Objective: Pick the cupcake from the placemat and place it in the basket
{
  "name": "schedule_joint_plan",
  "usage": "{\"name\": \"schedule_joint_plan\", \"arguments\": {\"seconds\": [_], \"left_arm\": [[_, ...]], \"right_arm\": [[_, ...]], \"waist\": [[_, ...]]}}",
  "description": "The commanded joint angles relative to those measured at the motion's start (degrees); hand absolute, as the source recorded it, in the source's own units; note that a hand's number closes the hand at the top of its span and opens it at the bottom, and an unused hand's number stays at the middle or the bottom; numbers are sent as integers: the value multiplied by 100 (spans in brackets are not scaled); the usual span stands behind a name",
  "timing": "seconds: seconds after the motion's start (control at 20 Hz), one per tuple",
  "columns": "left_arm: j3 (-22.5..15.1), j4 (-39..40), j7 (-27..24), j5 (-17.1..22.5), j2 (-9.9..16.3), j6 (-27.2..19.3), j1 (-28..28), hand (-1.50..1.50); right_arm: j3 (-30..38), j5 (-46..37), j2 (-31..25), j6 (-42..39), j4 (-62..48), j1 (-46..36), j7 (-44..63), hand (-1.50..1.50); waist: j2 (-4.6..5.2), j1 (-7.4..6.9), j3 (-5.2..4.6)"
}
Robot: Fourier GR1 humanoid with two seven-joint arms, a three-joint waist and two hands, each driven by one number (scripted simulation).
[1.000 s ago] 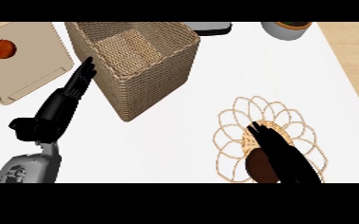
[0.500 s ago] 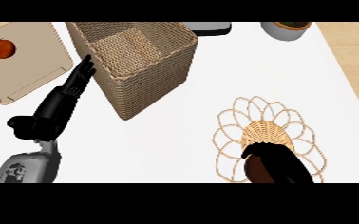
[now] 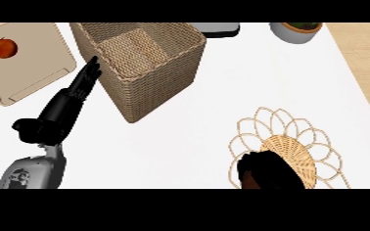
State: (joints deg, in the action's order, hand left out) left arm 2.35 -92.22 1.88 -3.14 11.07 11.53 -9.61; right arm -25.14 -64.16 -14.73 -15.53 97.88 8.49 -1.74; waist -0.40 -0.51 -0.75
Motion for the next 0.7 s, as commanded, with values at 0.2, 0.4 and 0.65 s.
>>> {"name": "schedule_joint_plan", "arguments": {"seconds": [0.2, 0.4, 0.65], "left_arm": [[-368, 111, -102, -149, -239, 25, -171, 0], [-59, 198, 226, 10, -117, 6, -388, 0], [-29, 5, 97, -14, -17, 76, -162, 0]], "right_arm": [[-2159, 0, 1431, -999, -327, -1681, -562, 150], [-2764, 907, 1457, -446, -394, -2032, 20, 150], [-2795, 2703, 1468, -386, -162, -2109, 493, 150]], "waist": [[78, -289, 71], [51, -37, 77], [49, -86, 77]]}}
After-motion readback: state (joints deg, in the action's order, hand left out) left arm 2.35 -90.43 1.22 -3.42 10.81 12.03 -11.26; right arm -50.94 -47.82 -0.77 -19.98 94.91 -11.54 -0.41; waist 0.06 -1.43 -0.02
